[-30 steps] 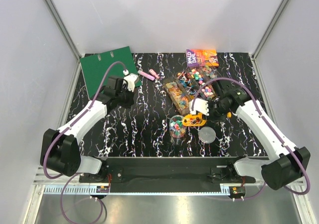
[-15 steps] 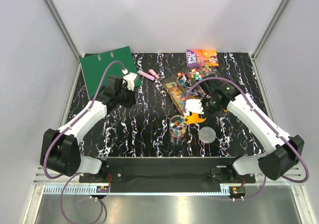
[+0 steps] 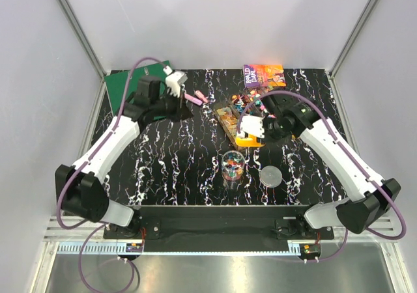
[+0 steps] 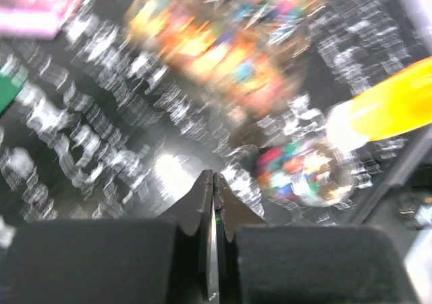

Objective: Pack the candies
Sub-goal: Place the fake candies in the packing bottle, then scoop the fake candies from the storage box.

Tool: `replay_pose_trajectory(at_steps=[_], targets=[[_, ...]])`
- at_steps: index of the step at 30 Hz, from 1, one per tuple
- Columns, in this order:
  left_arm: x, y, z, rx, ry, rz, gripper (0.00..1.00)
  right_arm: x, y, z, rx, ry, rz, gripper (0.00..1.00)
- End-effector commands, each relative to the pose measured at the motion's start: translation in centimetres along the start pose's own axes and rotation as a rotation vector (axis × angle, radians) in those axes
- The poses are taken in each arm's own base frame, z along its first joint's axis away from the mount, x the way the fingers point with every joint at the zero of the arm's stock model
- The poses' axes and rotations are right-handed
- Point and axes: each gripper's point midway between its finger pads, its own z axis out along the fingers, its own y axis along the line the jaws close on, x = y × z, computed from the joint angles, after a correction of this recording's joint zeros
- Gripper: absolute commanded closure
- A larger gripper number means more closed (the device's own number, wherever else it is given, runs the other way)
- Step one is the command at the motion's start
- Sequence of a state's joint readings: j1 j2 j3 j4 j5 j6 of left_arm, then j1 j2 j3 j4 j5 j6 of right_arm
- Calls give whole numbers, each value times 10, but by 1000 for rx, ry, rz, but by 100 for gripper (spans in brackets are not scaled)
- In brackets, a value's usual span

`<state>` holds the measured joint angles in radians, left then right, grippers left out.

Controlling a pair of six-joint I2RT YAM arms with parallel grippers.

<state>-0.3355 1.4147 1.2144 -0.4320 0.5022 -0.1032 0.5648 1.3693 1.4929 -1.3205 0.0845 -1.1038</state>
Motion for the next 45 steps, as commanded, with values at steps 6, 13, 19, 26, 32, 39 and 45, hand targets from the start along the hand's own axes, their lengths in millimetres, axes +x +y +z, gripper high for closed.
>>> replay_pose_trajectory(at_steps=[6,13,19,26,32,39,45], targets=[[-48,-89,3,334,9,23,100,-63,-42,9,61,-224,235,100],[-37,-100,34,354,54,21,100,-93,-80,-4,122,-318,275,100],[-34,-101,58,348,82,33,100,-114,-91,-50,177,-479,305,100],[-35,-106,79,354,98,21,100,-124,-77,-80,173,-625,391,100],[-48,-108,52,338,51,89,100,-98,-71,-54,209,-496,439,100],[-71,-123,11,337,-61,186,100,-79,-57,-20,182,-375,437,100],[-70,-121,22,345,-52,162,100,-89,-69,-27,191,-407,442,100]])
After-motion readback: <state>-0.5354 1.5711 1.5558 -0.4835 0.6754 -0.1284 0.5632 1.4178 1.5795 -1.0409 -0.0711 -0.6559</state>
